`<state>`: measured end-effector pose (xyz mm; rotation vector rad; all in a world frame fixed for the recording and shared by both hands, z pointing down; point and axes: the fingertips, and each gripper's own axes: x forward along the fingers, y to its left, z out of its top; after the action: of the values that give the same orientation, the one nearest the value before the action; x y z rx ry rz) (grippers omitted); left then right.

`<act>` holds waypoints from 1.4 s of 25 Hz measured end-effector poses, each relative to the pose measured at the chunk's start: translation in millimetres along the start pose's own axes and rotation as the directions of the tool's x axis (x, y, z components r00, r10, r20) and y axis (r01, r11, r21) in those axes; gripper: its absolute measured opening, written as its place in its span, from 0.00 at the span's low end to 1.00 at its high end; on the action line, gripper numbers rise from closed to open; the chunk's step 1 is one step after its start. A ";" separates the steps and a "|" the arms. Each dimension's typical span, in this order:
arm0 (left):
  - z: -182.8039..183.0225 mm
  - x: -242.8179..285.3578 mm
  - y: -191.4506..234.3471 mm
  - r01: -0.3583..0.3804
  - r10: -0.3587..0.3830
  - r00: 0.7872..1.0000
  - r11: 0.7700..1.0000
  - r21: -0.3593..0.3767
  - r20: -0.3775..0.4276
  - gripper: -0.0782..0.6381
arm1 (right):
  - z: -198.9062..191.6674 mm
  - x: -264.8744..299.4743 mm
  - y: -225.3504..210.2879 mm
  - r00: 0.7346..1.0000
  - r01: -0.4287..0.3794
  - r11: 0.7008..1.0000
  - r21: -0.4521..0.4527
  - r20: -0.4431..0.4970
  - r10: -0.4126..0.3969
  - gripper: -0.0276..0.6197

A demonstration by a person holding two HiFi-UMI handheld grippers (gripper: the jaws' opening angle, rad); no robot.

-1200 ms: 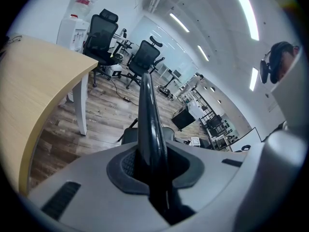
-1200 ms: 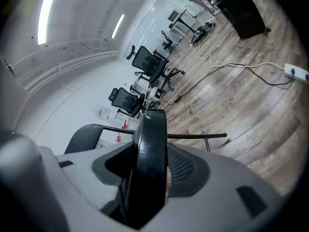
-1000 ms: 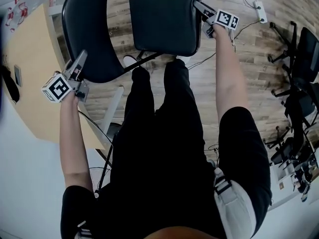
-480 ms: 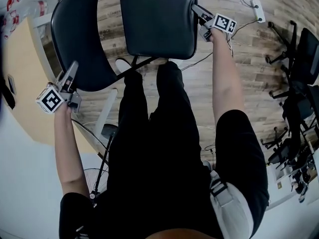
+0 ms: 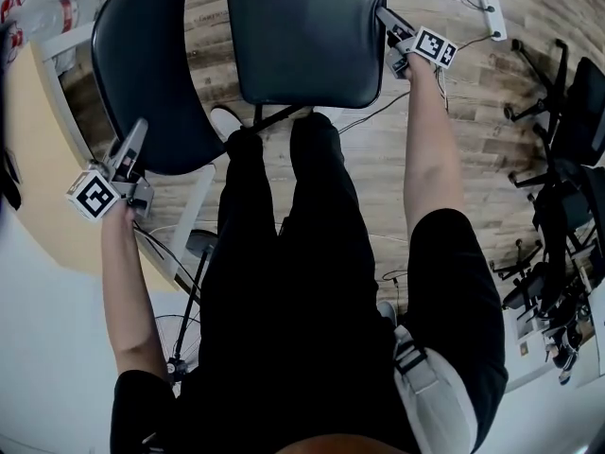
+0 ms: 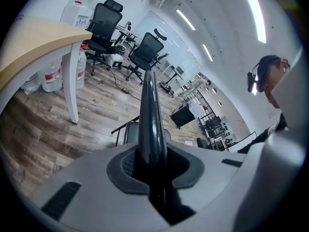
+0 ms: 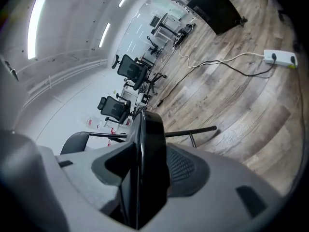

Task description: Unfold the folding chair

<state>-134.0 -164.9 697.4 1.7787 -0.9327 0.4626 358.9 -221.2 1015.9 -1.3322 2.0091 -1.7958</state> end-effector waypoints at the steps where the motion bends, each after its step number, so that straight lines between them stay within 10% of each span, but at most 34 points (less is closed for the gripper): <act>1: -1.3 1.6 -0.5 0.004 -0.004 1.000 1.000 0.000 -0.002 0.19 | -0.8 -0.6 -4.5 1.000 0.004 1.000 0.005 0.003 -0.004 0.37; 24: -17.6 50.4 -49.2 -0.047 0.048 0.999 0.999 0.010 -0.020 0.20 | 18.5 -6.7 -64.8 0.998 0.051 0.999 -0.006 0.040 -0.051 0.33; 35: -25.4 49.1 -45.6 -0.186 0.190 0.979 0.981 0.060 -0.071 0.37 | 49.8 -56.2 -29.8 0.959 0.282 0.956 -0.079 0.048 -0.279 0.36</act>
<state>-65.2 -152.4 713.1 1.7148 -1.0478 0.6774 438.5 -217.1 1002.9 -1.7407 1.9808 -1.7956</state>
